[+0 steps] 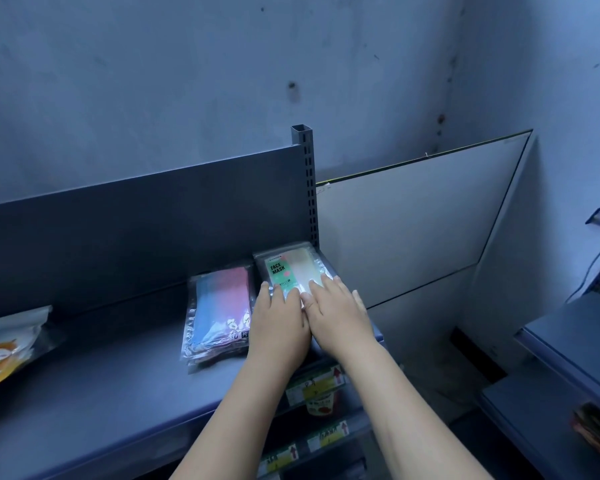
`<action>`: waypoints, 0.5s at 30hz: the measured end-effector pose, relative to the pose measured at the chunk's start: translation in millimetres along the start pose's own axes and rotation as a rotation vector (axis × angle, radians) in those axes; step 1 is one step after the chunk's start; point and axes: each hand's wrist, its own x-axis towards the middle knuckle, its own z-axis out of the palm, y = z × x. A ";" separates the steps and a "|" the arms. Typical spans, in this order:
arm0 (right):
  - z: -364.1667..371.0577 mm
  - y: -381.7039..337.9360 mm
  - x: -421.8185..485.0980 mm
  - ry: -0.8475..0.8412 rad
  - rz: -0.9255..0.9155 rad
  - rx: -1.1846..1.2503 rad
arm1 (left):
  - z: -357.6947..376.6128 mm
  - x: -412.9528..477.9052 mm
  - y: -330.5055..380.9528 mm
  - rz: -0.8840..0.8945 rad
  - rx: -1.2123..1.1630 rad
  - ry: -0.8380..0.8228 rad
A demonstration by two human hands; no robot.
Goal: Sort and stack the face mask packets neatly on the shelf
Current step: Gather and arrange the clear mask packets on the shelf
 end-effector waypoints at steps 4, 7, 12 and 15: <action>-3.0 -1.5 -5.3 0.009 -0.009 -0.033 | -5.1 -4.8 -0.5 -0.116 -0.125 -0.002; -9.2 -14.3 -12.3 0.049 -0.021 0.058 | -21.5 -12.0 -2.0 -0.151 -0.171 0.038; -15.6 -42.8 -26.8 0.149 -0.084 -0.009 | -33.5 -25.3 -14.2 -0.206 -0.229 0.107; -12.9 -51.5 -30.3 0.092 -0.137 -0.007 | -36.9 -35.3 -25.6 -0.227 -0.229 0.146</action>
